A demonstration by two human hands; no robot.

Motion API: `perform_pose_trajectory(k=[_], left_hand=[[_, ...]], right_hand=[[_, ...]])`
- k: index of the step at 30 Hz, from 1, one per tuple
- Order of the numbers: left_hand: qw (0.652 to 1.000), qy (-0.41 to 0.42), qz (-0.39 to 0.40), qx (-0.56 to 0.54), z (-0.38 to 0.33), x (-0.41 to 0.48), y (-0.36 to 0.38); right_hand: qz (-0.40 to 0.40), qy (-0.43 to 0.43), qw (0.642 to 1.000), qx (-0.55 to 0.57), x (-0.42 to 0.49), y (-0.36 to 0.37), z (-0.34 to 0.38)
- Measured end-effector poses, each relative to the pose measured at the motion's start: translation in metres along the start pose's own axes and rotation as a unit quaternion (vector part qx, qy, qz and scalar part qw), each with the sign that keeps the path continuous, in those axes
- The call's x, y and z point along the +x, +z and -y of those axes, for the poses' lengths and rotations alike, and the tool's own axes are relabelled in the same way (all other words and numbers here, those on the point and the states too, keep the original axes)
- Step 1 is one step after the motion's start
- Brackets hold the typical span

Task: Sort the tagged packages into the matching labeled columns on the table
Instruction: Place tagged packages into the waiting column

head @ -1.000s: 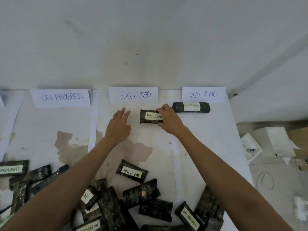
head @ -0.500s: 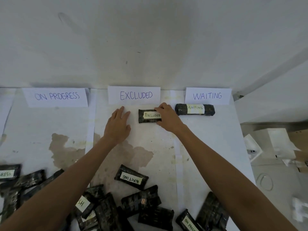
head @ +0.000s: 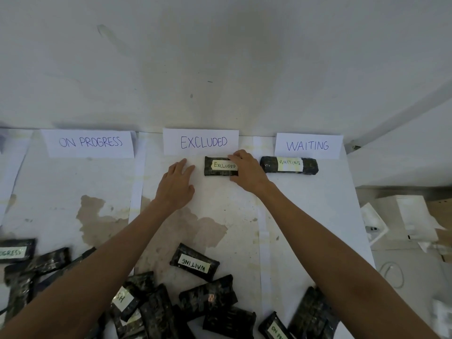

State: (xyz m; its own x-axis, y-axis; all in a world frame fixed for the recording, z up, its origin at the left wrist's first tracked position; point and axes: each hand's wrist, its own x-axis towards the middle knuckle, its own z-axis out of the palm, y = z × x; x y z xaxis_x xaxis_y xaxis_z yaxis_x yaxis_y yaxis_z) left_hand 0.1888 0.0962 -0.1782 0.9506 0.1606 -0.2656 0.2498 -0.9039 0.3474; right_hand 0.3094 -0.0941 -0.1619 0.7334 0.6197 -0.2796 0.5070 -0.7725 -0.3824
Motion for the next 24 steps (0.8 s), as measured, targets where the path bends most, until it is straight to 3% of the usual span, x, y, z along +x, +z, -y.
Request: perform_pose_trajectory(k=[7, 16, 19, 24], left_hand=[[0.999, -0.027, 0.003, -0.040, -0.003, -0.052, 0.010], [0.997, -0.007, -0.011, -0.081, 0.001, -0.126, 0.028], [0.995, -0.013, -0.008, -0.096, 0.003, -0.138, 0.028], [0.986, -0.051, -0.025, -0.160, 0.000, -0.155, 0.025]], right_hand=[[0.008, -0.025, 0.999, 0.043, -0.038, 0.001, 0.030], [0.145, -0.048, 0.985, 0.077, -0.112, 0.041, 0.092], [0.200, -0.058, 0.978, 0.030, -0.128, 0.068, 0.108], [0.180, -0.062, 0.981, -0.032, -0.140, 0.088, 0.123]])
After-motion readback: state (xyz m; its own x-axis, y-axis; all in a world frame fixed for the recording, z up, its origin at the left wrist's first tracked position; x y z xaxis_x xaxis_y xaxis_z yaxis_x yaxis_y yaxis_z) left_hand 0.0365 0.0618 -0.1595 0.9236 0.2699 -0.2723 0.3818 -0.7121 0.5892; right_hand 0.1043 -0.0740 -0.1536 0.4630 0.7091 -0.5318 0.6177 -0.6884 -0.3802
